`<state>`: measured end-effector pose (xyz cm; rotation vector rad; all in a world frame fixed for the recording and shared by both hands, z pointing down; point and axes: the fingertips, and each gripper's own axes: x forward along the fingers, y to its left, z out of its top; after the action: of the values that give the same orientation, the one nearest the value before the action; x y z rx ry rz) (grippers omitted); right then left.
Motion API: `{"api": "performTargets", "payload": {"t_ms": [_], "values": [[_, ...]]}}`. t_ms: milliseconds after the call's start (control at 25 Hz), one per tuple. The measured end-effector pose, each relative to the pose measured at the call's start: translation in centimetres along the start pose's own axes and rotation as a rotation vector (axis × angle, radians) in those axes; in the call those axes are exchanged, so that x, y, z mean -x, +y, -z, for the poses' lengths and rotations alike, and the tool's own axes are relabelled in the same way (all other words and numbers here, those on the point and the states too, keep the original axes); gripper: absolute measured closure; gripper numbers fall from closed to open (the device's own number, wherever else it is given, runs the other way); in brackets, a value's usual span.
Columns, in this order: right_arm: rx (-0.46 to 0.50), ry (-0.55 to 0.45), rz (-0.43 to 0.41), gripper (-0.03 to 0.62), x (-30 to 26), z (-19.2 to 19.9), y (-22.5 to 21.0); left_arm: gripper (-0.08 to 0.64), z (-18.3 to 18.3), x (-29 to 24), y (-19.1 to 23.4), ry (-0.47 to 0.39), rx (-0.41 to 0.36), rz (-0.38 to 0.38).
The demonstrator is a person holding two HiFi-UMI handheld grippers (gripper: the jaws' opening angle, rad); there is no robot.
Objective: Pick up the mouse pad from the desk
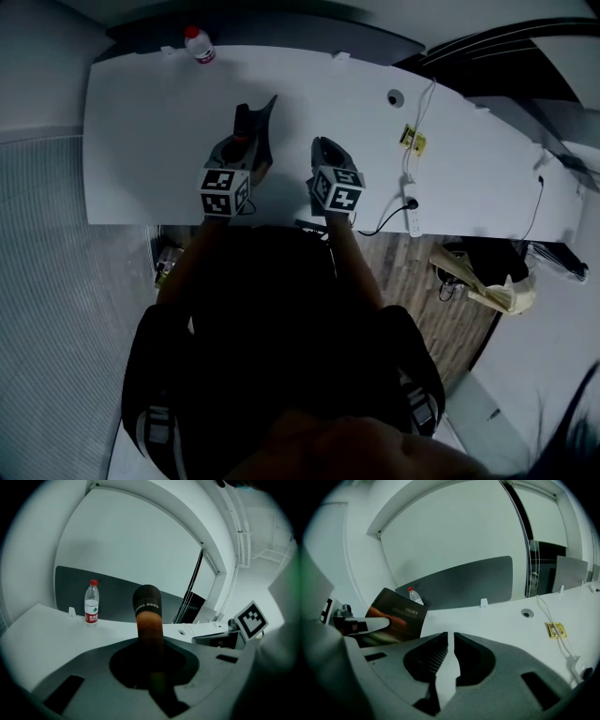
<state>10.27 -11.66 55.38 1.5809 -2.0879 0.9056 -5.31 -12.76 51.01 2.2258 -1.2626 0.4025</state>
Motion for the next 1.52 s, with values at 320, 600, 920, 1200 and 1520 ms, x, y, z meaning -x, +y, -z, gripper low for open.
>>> {"api": "performTargets", "payload": {"t_ms": [320,600,920,1200,1520], "values": [[0.025,-0.079,-0.003,0.571,2.1,-2.9,1.2,0.535,-1.2,2.0,0.3,-0.066,-0.013,-0.013],[0.053,-0.157,-0.012,0.58,3.9,-4.9,2.5,0.535,-2.5,2.9,0.1,-0.146,-0.032,-0.031],[0.063,-0.209,-0.022,0.586,5.3,-4.9,3.4,0.535,-3.5,4.4,-0.8,-0.231,-0.056,-0.046],[0.071,-0.243,-0.019,0.589,6.3,-4.6,3.3,0.534,-4.0,5.2,-1.3,-0.278,-0.081,-0.059],[0.07,-0.288,-0.024,0.591,6.6,-5.7,3.4,0.535,-4.3,5.5,-1.3,-0.279,-0.078,-0.071]]}}
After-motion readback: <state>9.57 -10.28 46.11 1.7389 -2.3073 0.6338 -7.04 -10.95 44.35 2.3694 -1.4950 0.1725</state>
